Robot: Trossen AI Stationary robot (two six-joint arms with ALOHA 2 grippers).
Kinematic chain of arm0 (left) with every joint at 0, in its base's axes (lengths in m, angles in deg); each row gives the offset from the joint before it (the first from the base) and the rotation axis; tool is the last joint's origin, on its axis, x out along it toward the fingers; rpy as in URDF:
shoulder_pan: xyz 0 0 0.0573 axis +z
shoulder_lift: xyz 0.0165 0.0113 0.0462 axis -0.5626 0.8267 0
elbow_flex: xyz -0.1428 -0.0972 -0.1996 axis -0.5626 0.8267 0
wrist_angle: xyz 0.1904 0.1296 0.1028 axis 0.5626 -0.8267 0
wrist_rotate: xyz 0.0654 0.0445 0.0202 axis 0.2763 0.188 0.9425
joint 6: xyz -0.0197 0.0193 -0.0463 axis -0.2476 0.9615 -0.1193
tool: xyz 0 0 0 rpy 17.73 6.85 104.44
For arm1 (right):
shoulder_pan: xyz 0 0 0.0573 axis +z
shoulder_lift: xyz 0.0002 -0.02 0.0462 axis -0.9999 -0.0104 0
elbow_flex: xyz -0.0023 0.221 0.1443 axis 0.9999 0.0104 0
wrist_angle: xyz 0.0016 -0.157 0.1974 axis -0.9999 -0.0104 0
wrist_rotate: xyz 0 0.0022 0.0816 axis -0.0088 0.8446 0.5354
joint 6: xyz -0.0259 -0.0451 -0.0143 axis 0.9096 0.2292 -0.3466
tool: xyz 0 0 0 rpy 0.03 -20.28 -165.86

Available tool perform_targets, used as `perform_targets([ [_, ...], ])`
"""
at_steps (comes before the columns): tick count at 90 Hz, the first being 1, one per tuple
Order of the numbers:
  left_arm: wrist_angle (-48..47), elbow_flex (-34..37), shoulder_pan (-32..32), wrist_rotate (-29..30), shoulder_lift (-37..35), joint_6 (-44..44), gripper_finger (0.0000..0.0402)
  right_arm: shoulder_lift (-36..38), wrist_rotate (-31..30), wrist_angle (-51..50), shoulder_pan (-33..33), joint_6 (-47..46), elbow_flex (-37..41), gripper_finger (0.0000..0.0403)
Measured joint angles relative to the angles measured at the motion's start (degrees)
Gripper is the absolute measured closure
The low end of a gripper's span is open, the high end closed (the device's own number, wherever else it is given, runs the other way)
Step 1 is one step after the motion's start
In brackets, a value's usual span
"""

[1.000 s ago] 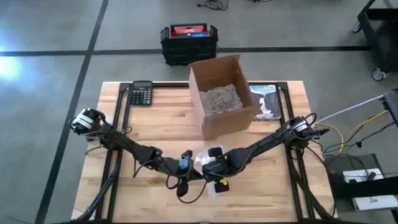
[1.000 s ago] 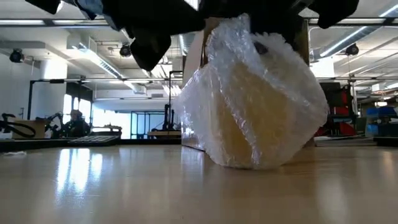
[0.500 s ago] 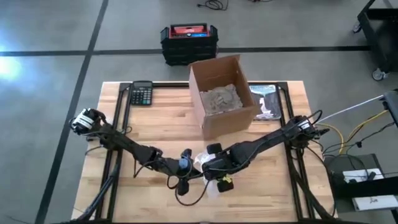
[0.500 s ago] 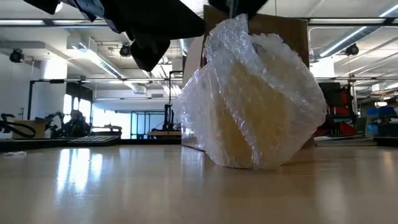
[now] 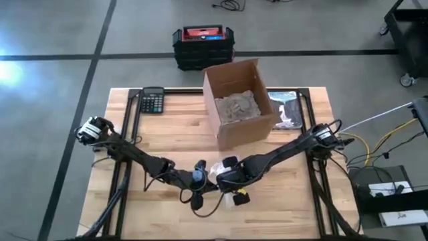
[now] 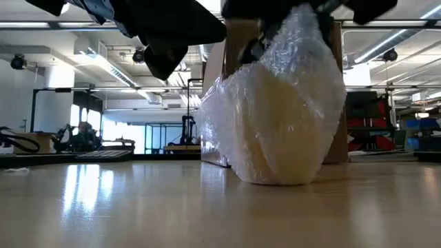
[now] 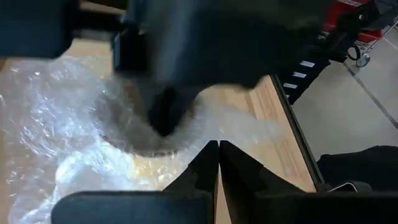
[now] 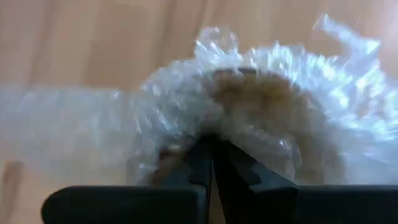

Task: Wrap mug
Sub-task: Wrap the yellow cup in bubble wrap

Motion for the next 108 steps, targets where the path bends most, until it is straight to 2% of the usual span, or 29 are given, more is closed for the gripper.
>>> perform_targets([
  [12,0.00,0.01,0.00,0.00,0.00,0.00,0.0402,0.18,1.45,5.60,-0.04,0.02,3.24,0.0401],
  [29,-0.38,0.00,0.08,0.99,-0.48,0.15,0.0402,0.18,2.37,7.60,0.01,1.31,3.56,0.0401],
  [37,-2.40,-0.01,0.22,6.54,-2.19,0.19,0.0402,0.18,3.30,7.74,0.12,3.15,3.35,0.0401],
  [48,-7.67,-0.04,0.69,18.93,-3.32,0.47,0.0402,0.18,4.21,8.23,0.40,5.29,3.33,0.0401],
  [55,-8.47,-0.03,1.95,21.65,-2.98,2.69,0.0402,0.18,4.88,8.37,0.48,6.20,3.31,0.0401],
  [63,-7.80,-0.07,4.30,18.81,-1.48,3.42,0.0402,0.16,5.04,8.49,0.69,6.58,3.31,0.0401],
  [75,-3.15,0.00,6.74,8.28,1.07,3.98,0.0402,0.12,5.25,8.55,0.85,6.54,3.31,0.0401],
  [88,4.29,-0.01,6.33,0.03,2.91,6.97,0.0402,0.18,5.48,8.57,0.90,7.72,3.31,0.0401],
  [108,3.33,-0.04,5.33,-1.56,4.72,5.16,0.0402,1.52,5.65,8.24,0.91,8.81,3.42,0.0401],
])
